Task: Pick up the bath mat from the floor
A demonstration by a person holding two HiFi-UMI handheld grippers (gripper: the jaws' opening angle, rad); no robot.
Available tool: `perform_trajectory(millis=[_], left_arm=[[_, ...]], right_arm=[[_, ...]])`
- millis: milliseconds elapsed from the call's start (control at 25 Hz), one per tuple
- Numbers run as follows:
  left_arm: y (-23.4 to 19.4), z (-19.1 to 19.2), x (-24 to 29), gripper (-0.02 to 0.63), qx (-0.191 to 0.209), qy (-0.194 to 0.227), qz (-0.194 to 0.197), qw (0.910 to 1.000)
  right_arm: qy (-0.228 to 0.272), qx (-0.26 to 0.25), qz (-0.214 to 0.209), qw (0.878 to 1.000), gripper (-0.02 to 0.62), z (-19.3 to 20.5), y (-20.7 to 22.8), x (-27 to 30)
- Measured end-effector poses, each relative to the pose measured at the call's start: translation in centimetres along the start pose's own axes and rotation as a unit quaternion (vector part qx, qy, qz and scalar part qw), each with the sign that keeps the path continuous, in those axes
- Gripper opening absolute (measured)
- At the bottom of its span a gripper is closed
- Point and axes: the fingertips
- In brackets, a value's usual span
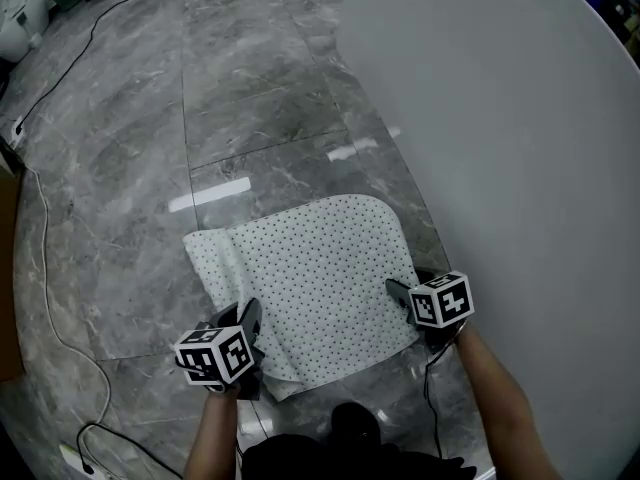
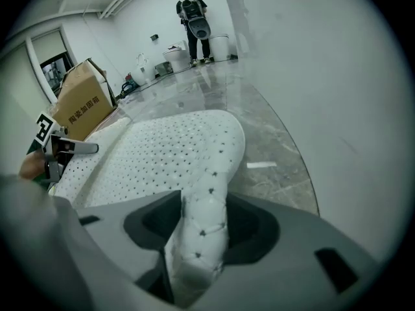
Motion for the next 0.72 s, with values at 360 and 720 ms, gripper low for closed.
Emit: perform_trajectory(millis=[360, 720], left_arm=[[-1.9, 0.7, -4.1, 0.021, -0.024, 0.033, -0.027, 0.9988], [-5.0, 1.9, -9.1, 0.018, -0.024, 0.05, -0.085, 0.9949]], right_arm=[[0.025, 0.015, -0.027, 0.999, 0.064, -0.6, -3.2, -2.3], [0.048, 0.02, -0.021, 0.998, 0.025, -0.9, -6.2, -4.1]])
Point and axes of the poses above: the fingertips, and each gripper's own axes: x forward along the fingers, y to its right, z out of its underside, and after that the axes turned 9 degrees about x, right-handed
